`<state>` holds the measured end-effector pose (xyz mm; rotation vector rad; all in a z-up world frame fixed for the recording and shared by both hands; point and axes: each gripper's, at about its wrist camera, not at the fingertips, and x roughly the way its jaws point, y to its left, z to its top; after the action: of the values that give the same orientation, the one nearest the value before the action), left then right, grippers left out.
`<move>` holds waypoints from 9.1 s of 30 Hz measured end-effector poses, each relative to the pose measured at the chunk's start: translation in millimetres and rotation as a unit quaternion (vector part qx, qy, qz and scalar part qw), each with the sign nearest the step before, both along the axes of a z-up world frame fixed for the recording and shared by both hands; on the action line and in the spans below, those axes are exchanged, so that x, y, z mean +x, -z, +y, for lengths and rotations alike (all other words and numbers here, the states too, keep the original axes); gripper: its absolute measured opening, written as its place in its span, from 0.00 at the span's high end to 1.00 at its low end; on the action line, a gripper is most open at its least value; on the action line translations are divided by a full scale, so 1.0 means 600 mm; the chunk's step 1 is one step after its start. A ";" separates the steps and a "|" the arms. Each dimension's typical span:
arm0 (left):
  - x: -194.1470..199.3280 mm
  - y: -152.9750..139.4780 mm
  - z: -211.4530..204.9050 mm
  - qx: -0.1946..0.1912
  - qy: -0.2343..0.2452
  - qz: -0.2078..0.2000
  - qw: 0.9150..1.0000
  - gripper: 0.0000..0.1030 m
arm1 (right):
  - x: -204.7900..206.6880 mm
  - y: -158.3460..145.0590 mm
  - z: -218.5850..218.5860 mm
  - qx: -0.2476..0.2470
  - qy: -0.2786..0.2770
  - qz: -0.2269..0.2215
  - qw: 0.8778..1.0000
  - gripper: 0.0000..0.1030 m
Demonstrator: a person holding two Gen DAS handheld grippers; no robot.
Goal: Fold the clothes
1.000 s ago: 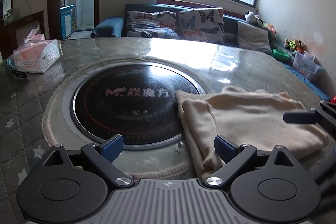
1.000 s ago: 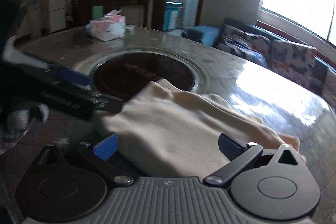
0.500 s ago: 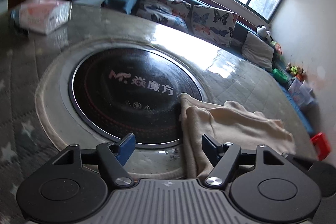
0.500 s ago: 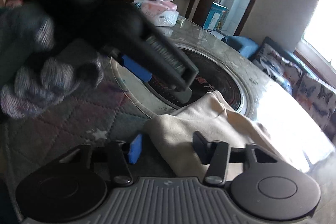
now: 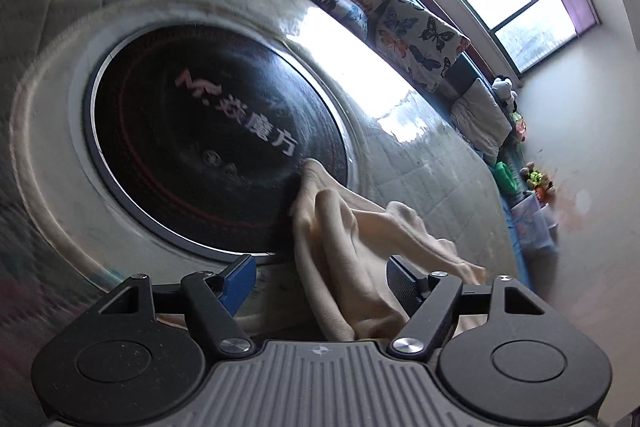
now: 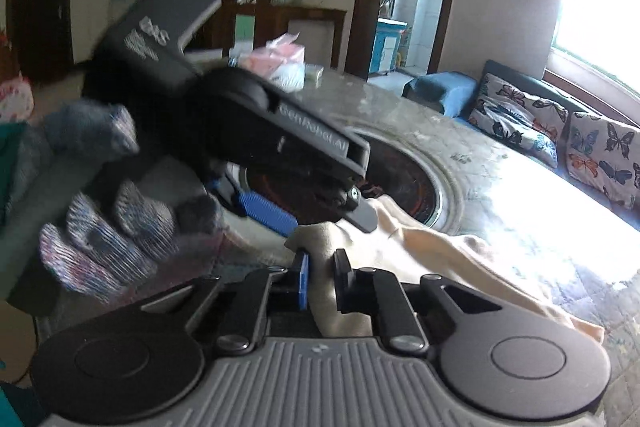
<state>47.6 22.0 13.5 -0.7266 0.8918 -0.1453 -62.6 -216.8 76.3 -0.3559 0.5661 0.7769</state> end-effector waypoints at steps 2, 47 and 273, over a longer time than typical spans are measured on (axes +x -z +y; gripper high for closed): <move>0.004 0.003 -0.006 -0.013 -0.002 0.005 1.000 0.29 | -0.002 -0.004 -0.009 0.009 0.001 0.000 1.000 0.90; 0.019 0.019 -0.029 0.003 0.026 0.002 1.000 0.84 | 0.138 0.069 -0.370 0.187 0.292 0.135 0.928 0.82; -0.096 -0.010 -0.308 0.323 0.201 -0.137 0.915 0.00 | -0.061 0.067 -0.378 0.084 0.462 0.047 0.882 0.00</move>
<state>-10.1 -162.9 19.2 0.1033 0.7440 -0.2925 -99.2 -443.6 36.1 0.1346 0.6672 -0.0902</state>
